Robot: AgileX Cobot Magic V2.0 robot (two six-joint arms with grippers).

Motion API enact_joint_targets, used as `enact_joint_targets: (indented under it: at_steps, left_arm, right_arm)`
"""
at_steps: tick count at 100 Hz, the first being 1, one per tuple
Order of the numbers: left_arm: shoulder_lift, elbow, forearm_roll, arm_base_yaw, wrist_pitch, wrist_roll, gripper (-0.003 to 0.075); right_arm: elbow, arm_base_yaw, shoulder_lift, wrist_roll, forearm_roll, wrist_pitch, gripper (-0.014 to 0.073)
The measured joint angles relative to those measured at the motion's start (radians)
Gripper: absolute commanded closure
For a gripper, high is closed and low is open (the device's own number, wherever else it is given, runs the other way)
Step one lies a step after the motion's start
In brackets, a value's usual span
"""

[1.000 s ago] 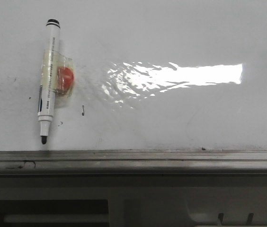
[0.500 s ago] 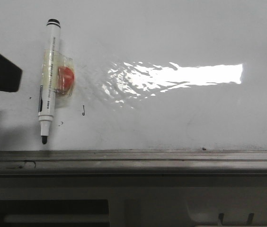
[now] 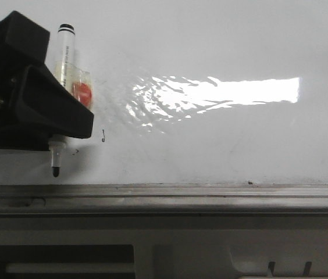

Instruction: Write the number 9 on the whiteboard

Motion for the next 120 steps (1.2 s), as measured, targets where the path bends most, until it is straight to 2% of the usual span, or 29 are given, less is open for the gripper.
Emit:
enact_joint_targets:
  at_steps: [10, 14, 15, 25, 33, 42, 53, 71, 85, 99, 120]
  left_arm:
    - [0.015, -0.004, -0.010, -0.003, 0.000, 0.002, 0.0440]
    - [0.020, -0.006, -0.014, -0.003, 0.000, 0.002, 0.0519]
    - [0.022, -0.006, -0.014, -0.003, 0.000, 0.002, 0.0519]
    - [0.031, -0.006, -0.016, -0.003, 0.010, 0.002, 0.0743]
    - [0.036, -0.009, -0.016, -0.003, 0.036, 0.004, 0.0738]
    - [0.036, -0.018, -0.003, -0.006, 0.065, 0.039, 0.0738]
    - [0.011, -0.018, 0.007, -0.038, 0.090, 0.167, 0.0738]
    - [-0.093, -0.018, 0.012, -0.132, 0.189, 0.441, 0.0738]
    - [-0.145, -0.018, 0.014, -0.205, 0.251, 0.607, 0.0738]
    - [-0.152, -0.018, 0.014, -0.246, 0.260, 0.703, 0.0738]
    - [-0.152, -0.018, -0.003, -0.254, 0.257, 0.757, 0.0738]
  right_arm:
    - [0.000, 0.000, 0.000, 0.000, 0.002, 0.000, 0.0190]
    - [0.000, 0.004, 0.000, 0.000, 0.002, 0.000, 0.0190]
    - [0.000, 0.004, 0.000, 0.000, 0.002, 0.000, 0.0190]
    - [0.000, 0.018, 0.000, 0.000, 0.008, -0.002, 0.0190]
    - [0.000, 0.036, 0.000, -0.046, 0.056, -0.006, 0.0190]
    - [-0.004, 0.064, 0.002, -0.195, 0.179, -0.006, 0.0190]
    - [-0.011, 0.102, 0.004, -0.477, 0.418, 0.009, 0.0190]
    - [-0.012, 0.135, 0.052, -0.958, 0.777, 0.142, 0.0190]
    - [-0.012, 0.175, 0.118, -1.263, 1.025, 0.187, 0.0190]
    - [-0.012, 0.243, 0.211, -1.439, 1.148, 0.197, 0.0188]
    - [-0.031, 0.385, 0.396, -1.519, 1.227, 0.147, 0.0188]
